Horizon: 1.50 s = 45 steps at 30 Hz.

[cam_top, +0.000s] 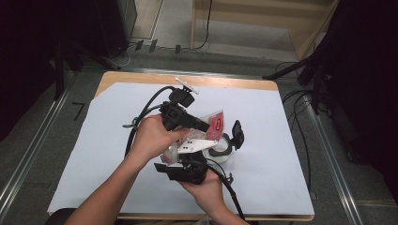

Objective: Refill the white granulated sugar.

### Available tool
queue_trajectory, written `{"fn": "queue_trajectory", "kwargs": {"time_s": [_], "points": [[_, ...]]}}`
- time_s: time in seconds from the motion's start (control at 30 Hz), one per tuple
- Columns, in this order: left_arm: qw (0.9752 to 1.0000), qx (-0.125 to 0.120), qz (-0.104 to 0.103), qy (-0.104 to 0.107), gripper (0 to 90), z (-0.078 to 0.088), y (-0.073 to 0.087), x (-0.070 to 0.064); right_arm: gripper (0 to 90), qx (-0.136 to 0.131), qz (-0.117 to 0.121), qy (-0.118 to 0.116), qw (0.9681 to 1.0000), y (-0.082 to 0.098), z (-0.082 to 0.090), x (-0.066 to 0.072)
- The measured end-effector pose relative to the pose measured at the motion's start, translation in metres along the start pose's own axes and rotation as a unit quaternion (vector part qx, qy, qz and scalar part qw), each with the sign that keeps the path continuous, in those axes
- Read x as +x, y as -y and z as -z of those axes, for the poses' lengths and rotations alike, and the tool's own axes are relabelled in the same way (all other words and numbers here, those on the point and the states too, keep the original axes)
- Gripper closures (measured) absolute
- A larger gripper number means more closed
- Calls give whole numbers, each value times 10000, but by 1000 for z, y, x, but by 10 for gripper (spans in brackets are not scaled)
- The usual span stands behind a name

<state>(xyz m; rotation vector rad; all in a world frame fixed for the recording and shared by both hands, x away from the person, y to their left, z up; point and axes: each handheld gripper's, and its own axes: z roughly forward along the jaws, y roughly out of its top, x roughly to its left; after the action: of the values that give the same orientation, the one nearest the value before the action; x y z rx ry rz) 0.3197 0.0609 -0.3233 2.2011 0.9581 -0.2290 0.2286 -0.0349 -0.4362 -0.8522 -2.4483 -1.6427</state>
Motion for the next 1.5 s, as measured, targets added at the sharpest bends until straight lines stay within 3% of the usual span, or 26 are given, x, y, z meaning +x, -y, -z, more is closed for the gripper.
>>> {"fn": "queue_trajectory", "kwargs": {"time_s": [1.5], "points": [[10000,7,42,62,764,-1,1,1,637,-2,98,14,10000,1,1,0]]}}
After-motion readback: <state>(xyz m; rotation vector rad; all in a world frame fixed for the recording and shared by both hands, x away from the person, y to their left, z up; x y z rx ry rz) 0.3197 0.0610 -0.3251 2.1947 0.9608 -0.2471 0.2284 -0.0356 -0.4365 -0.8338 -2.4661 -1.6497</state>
